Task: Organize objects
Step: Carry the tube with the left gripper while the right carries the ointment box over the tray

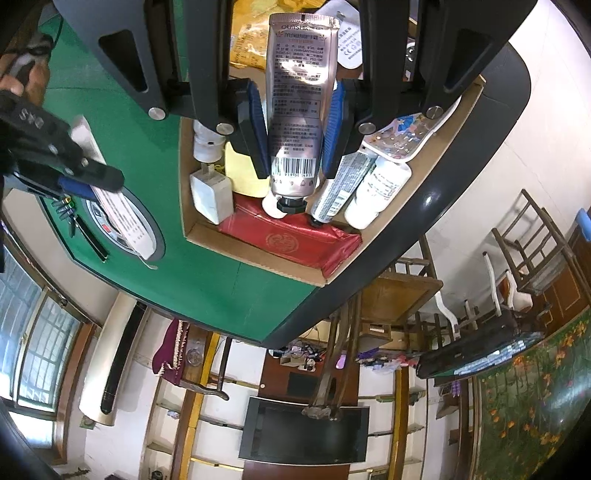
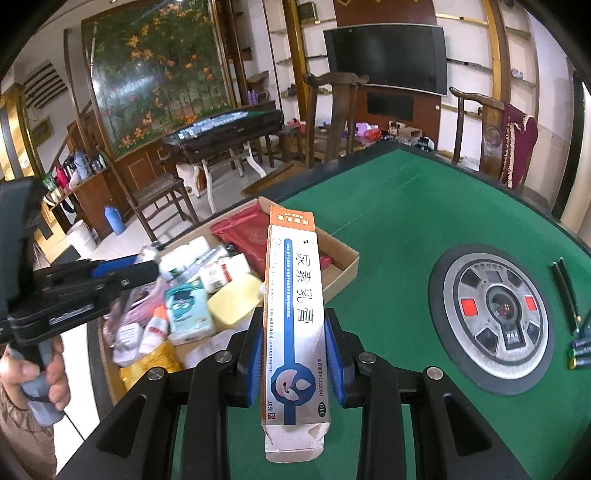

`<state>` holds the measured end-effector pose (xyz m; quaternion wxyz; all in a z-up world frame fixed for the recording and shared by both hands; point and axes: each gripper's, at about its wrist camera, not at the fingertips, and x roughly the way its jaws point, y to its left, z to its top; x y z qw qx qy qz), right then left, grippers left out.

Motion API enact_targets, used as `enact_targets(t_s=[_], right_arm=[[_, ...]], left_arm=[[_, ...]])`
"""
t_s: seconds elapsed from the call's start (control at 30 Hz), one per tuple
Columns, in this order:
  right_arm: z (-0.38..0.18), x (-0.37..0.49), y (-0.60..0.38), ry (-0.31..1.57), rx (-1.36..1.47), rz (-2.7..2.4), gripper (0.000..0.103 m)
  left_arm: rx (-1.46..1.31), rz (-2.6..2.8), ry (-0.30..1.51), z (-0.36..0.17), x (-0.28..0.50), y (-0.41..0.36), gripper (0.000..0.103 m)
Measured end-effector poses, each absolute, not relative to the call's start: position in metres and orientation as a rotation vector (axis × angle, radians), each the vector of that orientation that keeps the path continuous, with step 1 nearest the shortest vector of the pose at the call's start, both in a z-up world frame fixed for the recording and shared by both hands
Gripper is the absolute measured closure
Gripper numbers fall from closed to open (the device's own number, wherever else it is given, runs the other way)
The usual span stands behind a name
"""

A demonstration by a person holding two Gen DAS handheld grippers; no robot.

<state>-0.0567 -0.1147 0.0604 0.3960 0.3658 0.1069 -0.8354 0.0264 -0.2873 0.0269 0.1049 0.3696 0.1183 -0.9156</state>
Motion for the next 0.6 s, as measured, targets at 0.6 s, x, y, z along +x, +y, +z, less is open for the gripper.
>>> enact_targets(t_s=[0.6], right_arm=[[0.038,-0.108,-0.214,0.635,0.881,-1.868,0.071]], left_arm=[[1.195,-2.667,0.528,0.014,-0.004,-0.318,0.075]])
